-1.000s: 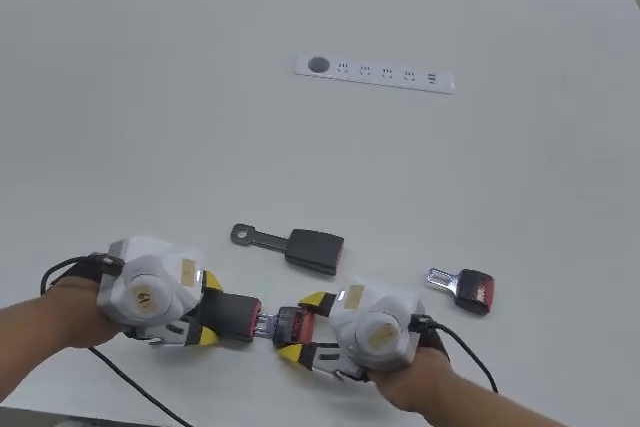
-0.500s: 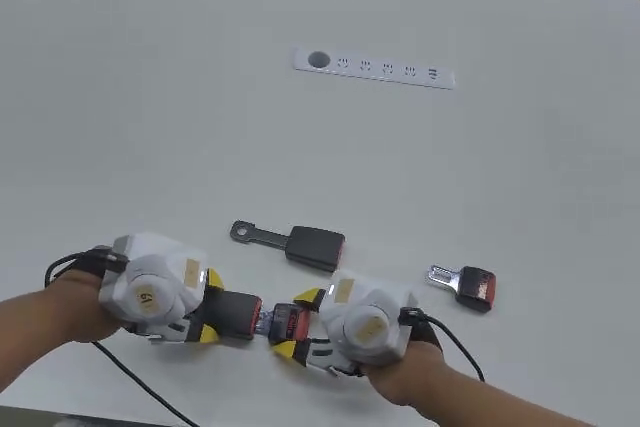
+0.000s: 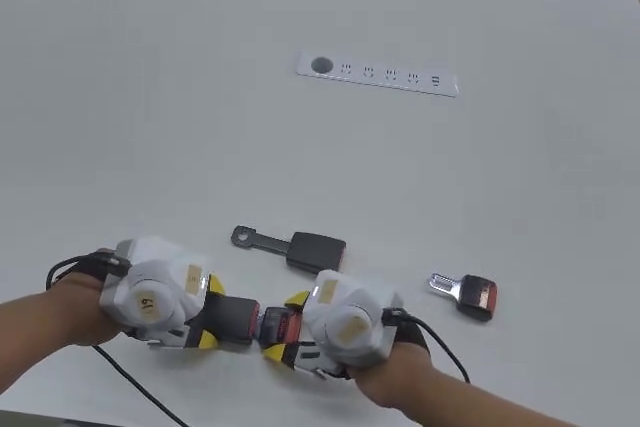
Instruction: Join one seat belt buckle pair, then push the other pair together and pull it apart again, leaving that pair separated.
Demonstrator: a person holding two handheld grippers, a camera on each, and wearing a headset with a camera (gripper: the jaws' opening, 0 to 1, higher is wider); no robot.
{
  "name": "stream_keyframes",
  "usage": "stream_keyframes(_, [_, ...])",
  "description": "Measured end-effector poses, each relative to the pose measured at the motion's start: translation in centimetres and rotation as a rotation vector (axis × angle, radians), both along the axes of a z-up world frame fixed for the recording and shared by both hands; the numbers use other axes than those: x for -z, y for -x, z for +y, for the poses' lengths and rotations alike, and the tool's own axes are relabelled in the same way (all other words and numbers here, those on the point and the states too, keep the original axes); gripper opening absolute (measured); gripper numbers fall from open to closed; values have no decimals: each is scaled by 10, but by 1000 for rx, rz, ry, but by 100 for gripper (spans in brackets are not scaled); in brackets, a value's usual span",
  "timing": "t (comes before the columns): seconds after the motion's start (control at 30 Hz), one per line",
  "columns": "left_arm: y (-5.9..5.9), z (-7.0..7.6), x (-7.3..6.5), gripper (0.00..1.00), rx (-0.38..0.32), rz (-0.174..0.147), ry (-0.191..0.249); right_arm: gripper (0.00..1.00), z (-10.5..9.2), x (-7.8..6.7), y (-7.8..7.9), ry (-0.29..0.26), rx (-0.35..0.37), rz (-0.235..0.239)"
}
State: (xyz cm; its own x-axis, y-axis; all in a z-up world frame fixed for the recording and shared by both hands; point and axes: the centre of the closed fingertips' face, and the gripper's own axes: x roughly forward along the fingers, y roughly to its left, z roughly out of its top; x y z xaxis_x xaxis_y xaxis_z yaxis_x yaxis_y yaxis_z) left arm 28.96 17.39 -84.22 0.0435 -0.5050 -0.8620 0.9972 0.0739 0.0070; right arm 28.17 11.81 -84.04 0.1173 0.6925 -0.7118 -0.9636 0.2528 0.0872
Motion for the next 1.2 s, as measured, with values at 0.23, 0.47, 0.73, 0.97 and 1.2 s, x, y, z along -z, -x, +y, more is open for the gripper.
stream_keyframes(0.23, [0, 2, 0, 34, 8, 3, 29, 34, -1, 1, 2, 26, -20, -11])
stream_keyframes(0.47, [0, 1, 0, 33, 39, 3, 45, 34, -5, 2, 2, 15, -27, -16])
stream_keyframes(0.73, [2, 1, 1, 33, 57, 10, 72, 34, -5, 2, 4, -11, -31, -36])
stream_keyframes(0.97, [4, 1, 0, 32, 70, 6, 83, 33, -5, 1, 4, -22, -42, -54])
stream_keyframes(1.2, [4, 1, 0, 32, 64, 7, 92, 33, -5, 0, 5, -37, -10, -67])
